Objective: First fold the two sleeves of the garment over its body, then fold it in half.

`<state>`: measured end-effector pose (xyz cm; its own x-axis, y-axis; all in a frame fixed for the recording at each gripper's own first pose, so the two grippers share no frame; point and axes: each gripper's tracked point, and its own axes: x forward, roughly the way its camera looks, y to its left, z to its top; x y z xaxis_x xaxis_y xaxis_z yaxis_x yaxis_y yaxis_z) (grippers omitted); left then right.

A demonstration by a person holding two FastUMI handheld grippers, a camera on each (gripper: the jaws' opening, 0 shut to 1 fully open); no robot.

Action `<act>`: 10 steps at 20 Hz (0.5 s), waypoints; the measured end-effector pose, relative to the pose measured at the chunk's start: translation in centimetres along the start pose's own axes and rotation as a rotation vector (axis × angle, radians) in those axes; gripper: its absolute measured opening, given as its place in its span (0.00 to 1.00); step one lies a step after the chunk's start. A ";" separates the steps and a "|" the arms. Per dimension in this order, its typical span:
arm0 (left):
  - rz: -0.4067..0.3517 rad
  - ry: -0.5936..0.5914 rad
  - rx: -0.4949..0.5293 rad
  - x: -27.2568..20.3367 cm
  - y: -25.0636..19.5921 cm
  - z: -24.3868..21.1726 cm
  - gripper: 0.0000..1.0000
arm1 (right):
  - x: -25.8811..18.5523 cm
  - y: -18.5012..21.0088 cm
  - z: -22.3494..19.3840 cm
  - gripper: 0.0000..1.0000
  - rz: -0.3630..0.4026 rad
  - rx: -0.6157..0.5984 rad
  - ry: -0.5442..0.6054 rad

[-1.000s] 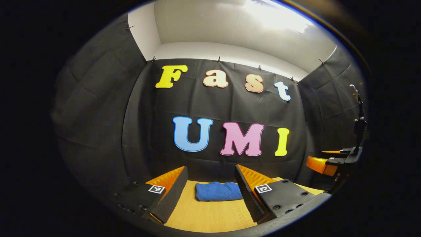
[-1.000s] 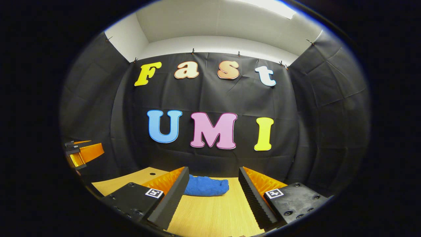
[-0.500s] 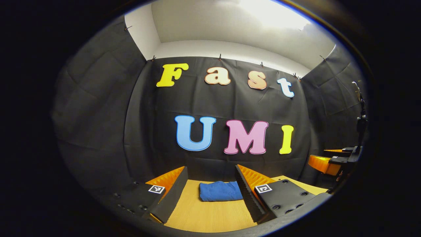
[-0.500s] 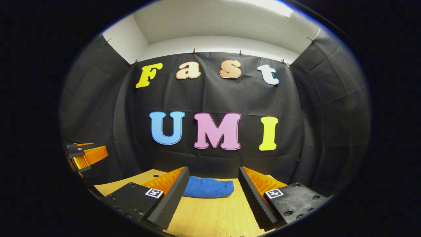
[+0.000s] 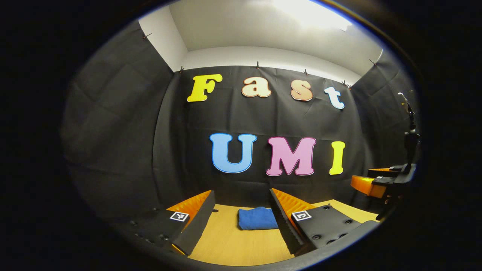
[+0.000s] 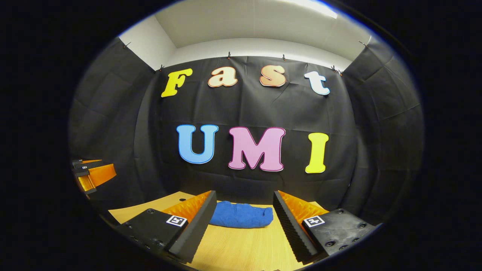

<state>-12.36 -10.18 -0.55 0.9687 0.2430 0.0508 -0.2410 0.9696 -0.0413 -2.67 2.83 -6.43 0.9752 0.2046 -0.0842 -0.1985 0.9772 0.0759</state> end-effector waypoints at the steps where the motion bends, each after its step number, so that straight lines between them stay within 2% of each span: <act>1: -0.002 0.000 0.009 0.0 0.0 0.0 0.82 | 0.0 0.3 0.0 0.96 0.008 0.002 0.001; 10: -0.013 -0.008 0.033 0.0 0.0 0.3 0.82 | 0.8 1.3 -0.4 0.96 0.033 -0.004 0.004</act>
<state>-12.33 -10.19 -0.24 0.9712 0.2308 0.0589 -0.2308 0.9730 -0.0077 -2.22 4.26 -6.84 0.9677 0.2371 -0.0852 -0.2310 0.9701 0.0749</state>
